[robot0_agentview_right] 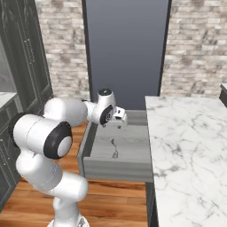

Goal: Pick up the metallic utensils from the counter and place them in the open drawer. Make sure not to pick up any wooden utensils.

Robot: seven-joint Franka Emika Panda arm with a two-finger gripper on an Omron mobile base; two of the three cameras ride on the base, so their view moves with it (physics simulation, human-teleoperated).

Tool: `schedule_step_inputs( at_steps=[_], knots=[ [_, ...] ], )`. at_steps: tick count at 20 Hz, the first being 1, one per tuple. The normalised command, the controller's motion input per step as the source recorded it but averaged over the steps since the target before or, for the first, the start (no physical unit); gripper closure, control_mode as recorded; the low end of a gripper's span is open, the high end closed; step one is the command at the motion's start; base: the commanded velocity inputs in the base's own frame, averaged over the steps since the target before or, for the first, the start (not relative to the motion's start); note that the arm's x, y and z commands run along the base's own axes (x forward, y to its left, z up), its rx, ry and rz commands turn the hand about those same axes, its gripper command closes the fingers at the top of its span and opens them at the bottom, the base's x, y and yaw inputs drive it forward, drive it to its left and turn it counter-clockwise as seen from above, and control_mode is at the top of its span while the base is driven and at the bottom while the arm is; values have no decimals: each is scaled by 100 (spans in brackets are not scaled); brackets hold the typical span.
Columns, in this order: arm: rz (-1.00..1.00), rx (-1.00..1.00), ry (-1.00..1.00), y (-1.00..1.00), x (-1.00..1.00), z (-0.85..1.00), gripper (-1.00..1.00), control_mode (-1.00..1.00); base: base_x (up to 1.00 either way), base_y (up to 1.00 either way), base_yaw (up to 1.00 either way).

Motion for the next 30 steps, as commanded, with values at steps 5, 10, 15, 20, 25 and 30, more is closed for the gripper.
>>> schedule_step_inputs(
  at_steps=[5,10,15,20,25,30],
  knots=[
    [-3,0,-1,0,-76,100,-100,-100,0,0,0],
    [-1,0,-6,2,-78,89,-100,-100,0,0,0],
    [-3,0,-23,11,-88,35,-100,-100,0,0,0],
    [-2,1,-30,2,-74,5,-100,-100,0,0,0],
    [0,0,-10,10,-28,42,-100,-100,0,0,0],
    [0,0,0,8,-26,80,-100,-100,0,0,0]
  ],
)
